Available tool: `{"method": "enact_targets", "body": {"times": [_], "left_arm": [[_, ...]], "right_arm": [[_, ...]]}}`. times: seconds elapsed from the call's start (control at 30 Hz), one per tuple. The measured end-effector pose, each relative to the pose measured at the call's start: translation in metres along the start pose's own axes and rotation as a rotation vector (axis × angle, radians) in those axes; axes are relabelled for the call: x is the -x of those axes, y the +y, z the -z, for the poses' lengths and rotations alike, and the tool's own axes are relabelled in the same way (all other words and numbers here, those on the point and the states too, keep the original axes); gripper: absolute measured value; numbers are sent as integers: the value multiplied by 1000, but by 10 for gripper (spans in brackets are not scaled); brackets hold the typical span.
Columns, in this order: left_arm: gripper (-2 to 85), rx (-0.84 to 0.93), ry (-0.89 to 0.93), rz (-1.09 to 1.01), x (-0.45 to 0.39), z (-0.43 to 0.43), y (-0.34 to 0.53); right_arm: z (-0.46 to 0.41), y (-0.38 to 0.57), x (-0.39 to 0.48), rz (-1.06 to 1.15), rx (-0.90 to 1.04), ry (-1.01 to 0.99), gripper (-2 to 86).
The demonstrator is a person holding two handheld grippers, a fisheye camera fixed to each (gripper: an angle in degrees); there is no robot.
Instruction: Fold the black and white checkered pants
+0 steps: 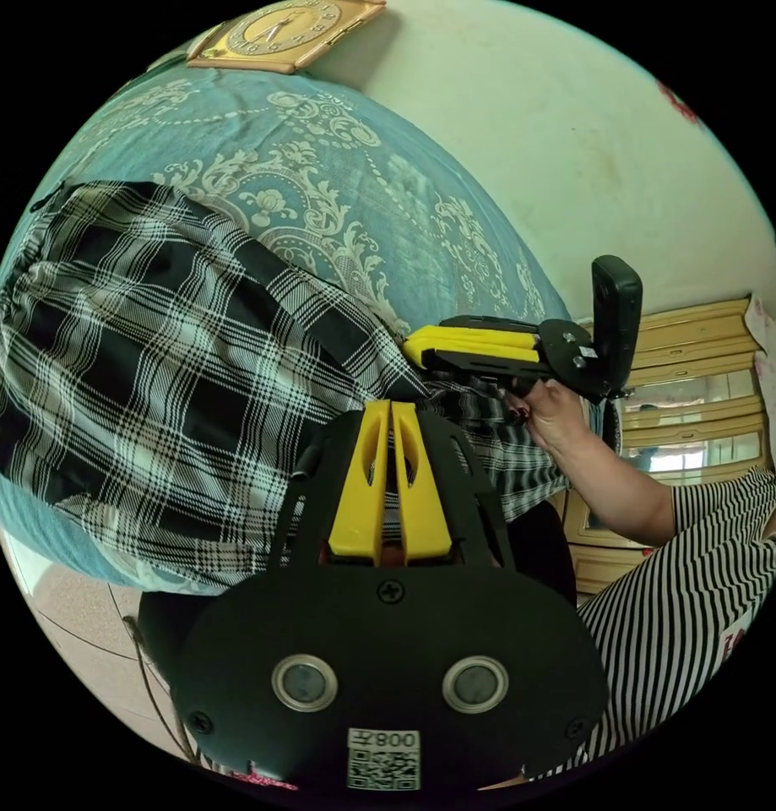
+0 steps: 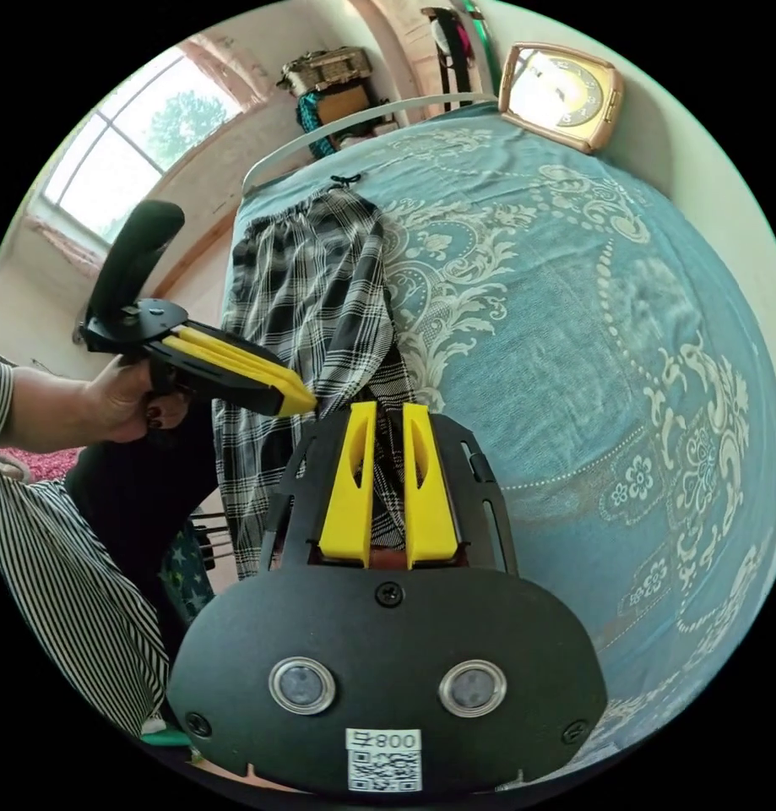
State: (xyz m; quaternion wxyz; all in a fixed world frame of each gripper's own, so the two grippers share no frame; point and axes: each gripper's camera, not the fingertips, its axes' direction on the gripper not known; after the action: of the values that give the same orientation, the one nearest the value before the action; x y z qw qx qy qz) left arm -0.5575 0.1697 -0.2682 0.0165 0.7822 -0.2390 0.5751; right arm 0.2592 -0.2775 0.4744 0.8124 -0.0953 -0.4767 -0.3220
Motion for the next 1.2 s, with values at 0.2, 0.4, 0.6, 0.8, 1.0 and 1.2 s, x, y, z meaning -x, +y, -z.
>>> {"method": "enact_targets", "body": {"times": [0.2,0.4,0.6,0.8,1.0,1.2], "left_arm": [[1,-36,49,7,-22,31,-11],[1,-47,81,17,-43,43,-24],[1,-63,113,36,-59,58,-28],[1,-69,128,34,-77,67,-32],[1,-67,150,33,-92,69,-33],[2,-81,176,35,-109,65,-36]], "right_arm": [[5,-15,-59,-169,-104,-87,6],[-20,-19,-111,-308,-77,-237,13],[-19,-27,-91,-143,-97,-91,61],[-37,-49,-66,107,-51,95,78],[-59,-66,-59,233,-33,224,64],[-61,-78,-76,213,-62,229,17]]}}
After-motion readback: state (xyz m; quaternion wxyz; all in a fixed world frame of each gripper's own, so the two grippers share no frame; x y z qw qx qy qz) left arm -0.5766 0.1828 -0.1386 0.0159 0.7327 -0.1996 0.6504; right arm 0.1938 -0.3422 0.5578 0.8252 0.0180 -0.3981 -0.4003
